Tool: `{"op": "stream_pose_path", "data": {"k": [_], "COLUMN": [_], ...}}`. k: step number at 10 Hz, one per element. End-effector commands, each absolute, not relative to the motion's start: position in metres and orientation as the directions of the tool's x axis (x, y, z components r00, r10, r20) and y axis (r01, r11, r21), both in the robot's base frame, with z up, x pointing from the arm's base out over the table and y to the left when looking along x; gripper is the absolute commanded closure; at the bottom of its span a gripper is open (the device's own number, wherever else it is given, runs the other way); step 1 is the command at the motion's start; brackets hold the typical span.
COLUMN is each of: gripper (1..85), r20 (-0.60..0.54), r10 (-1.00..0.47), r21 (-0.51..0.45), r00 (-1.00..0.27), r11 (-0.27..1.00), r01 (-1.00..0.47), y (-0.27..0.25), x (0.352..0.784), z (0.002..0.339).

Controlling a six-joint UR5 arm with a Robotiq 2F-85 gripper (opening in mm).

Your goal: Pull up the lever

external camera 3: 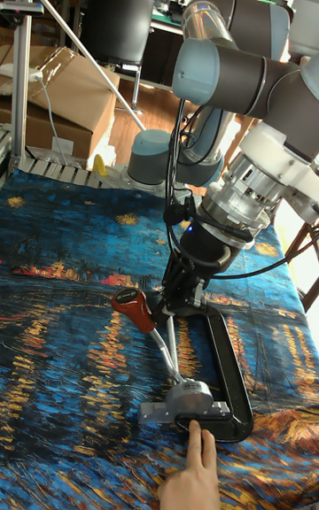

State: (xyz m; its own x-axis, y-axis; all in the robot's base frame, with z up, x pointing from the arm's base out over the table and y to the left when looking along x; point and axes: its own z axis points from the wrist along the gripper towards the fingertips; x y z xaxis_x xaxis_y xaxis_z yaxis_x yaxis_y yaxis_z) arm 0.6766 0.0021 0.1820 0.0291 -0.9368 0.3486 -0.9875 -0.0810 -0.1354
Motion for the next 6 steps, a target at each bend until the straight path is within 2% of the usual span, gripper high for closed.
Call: {"op": "stream_pose_path", "data": {"k": [1, 3, 6], "gripper": [78.7, 78.7, 83.0], "r20": [0.336, 0.264, 0.188], "r10": [-0.942, -0.964, -0.962], "r21": [-0.125, -0.102, -0.065], "r00": [0.002, -0.044, -0.200], "r11": [-0.047, 0.017, 0.191], "r01": [-0.991, -0.995, -0.979], "y": [0.019, 0.045, 0.077], "x": [0.671, 0.659, 0.633], "z": [0.191, 0.193, 0.201]}}
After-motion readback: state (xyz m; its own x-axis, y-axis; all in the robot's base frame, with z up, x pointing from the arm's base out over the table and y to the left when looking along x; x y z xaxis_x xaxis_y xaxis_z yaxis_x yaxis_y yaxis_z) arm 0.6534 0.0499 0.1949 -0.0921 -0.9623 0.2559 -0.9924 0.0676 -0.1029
